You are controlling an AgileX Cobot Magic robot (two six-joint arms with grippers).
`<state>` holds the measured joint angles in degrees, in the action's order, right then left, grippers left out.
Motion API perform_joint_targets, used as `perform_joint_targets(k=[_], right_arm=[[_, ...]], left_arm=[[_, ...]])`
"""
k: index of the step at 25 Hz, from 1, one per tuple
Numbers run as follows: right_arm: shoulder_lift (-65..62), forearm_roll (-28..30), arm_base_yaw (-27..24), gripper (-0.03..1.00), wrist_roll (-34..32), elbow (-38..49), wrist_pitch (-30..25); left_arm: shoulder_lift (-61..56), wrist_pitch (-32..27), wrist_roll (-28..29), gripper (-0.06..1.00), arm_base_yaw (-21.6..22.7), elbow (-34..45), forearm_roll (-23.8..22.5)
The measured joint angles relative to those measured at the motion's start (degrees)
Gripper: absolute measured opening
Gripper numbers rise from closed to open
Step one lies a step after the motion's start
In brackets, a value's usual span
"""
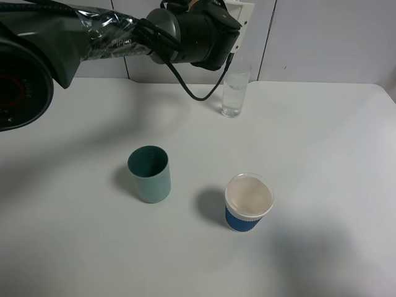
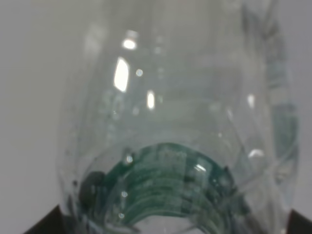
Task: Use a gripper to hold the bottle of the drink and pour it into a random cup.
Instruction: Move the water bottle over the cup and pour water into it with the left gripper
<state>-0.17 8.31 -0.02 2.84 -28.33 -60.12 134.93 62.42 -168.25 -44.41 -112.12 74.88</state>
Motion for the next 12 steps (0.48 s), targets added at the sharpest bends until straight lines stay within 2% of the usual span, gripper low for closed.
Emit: perform_joint_targets(k=[12], right_arm=[[0.0, 0.0, 0.0, 0.74, 0.0, 0.0, 0.0]], left_arm=[[0.0, -0.3, 0.0, 0.5, 0.0, 0.0, -1.8]])
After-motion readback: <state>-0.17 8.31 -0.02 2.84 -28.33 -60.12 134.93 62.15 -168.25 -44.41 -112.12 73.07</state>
